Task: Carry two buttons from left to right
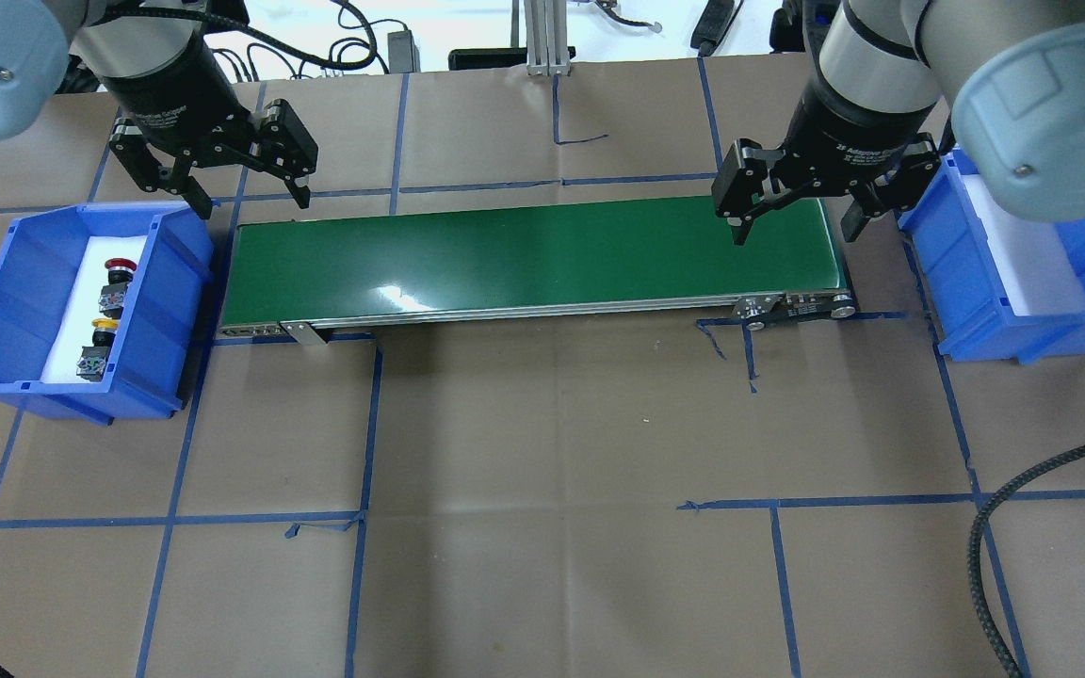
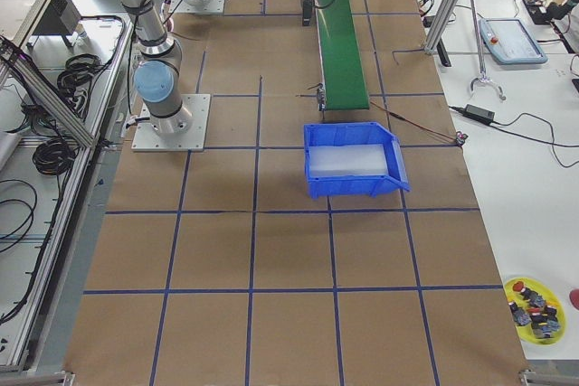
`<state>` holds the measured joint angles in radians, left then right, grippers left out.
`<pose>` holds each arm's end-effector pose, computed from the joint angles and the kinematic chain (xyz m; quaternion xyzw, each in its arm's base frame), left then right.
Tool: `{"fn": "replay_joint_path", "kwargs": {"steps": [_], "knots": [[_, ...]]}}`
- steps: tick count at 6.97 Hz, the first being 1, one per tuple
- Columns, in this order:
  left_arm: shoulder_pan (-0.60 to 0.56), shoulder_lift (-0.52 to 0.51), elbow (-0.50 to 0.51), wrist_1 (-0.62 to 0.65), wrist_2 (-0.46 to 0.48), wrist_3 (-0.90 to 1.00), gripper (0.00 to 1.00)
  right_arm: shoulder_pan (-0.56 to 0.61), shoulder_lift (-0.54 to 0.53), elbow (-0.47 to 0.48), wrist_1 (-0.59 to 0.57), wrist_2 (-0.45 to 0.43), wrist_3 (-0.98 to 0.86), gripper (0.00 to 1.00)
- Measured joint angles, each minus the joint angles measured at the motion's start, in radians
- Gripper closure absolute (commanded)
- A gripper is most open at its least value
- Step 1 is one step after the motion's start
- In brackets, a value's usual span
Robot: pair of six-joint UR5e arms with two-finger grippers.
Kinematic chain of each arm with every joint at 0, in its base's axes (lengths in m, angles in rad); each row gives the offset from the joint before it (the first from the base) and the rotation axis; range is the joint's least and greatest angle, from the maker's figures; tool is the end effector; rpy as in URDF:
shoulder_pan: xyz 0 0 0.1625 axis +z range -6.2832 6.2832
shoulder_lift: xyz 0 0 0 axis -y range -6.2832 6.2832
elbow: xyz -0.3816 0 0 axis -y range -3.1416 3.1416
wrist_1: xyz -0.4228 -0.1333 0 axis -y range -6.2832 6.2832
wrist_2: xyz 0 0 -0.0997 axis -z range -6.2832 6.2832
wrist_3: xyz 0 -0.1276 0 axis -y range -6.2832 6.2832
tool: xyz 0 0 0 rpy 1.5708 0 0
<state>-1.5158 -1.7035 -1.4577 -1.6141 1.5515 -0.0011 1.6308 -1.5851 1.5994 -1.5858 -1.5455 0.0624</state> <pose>-0.1045 -0.5713 0.3989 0.0283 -0.9991 -0.0312 0.0105 0.1673 -0.5080 0.4105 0.0012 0.9999 0.0004 0.0126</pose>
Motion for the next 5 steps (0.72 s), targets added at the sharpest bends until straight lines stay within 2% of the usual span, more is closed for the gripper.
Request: {"fn": "replay_joint_path", "kwargs": {"steps": [3,5], "knots": [[0.052,0.003,-0.007,0.000,0.001,0.152,0.00,0.001,0.000,0.001,0.000,0.001,-0.002,0.00],[0.189,0.002,-0.019,-0.001,0.002,0.337,0.00,0.001,0.000,0.001,0.001,0.000,-0.007,0.00]]}}
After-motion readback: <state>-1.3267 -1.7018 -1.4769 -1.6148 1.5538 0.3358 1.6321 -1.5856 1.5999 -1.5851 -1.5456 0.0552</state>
